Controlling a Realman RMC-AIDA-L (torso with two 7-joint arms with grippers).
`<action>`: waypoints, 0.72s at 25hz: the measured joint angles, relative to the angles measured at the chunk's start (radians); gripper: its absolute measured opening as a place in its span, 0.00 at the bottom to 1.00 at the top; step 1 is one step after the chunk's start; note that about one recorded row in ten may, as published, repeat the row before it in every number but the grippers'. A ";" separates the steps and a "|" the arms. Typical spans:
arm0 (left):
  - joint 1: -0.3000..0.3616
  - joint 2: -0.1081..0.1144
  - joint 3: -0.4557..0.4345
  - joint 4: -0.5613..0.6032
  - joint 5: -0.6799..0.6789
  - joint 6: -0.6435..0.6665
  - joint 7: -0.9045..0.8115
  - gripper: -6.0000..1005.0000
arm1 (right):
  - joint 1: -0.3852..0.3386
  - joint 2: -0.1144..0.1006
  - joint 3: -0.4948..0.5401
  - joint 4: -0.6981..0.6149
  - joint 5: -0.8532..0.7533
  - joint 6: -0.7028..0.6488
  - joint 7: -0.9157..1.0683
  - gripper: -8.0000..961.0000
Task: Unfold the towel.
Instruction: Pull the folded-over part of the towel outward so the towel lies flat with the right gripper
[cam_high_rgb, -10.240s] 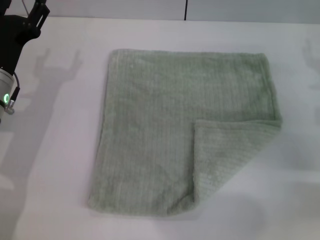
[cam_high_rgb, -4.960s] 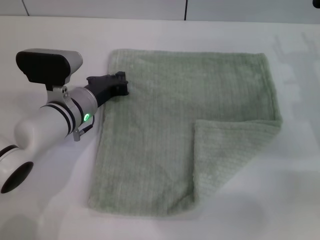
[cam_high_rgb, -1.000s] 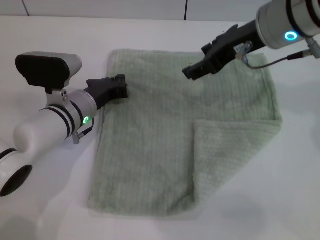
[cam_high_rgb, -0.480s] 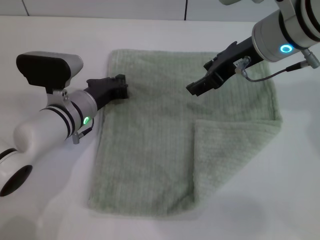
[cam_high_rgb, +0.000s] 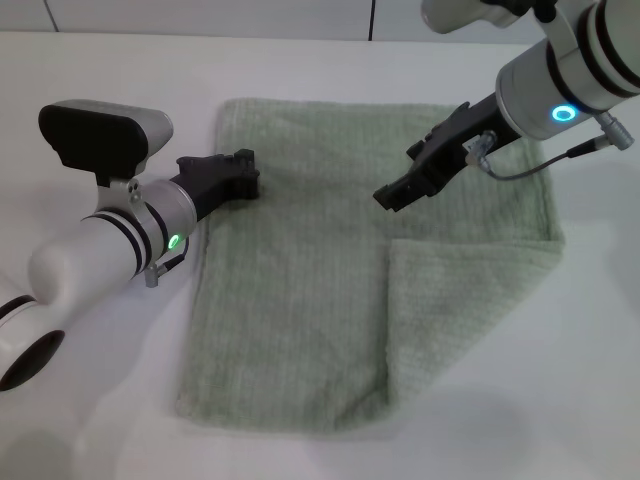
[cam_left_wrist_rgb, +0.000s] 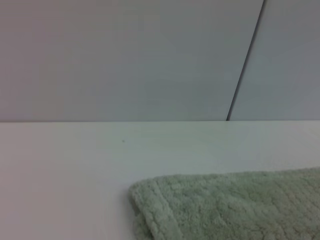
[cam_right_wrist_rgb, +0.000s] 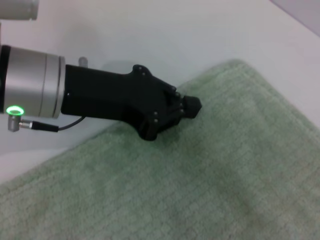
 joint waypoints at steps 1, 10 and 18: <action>0.000 0.000 0.000 0.000 0.000 0.000 0.000 0.00 | 0.000 0.000 -0.005 0.000 0.000 0.001 0.000 0.77; 0.000 0.000 0.001 0.000 0.003 0.000 0.002 0.00 | 0.009 0.001 -0.032 -0.028 0.000 0.012 -0.004 0.77; 0.002 0.000 0.001 0.000 0.003 0.000 0.002 0.00 | 0.038 0.007 -0.035 -0.120 0.004 0.003 -0.025 0.77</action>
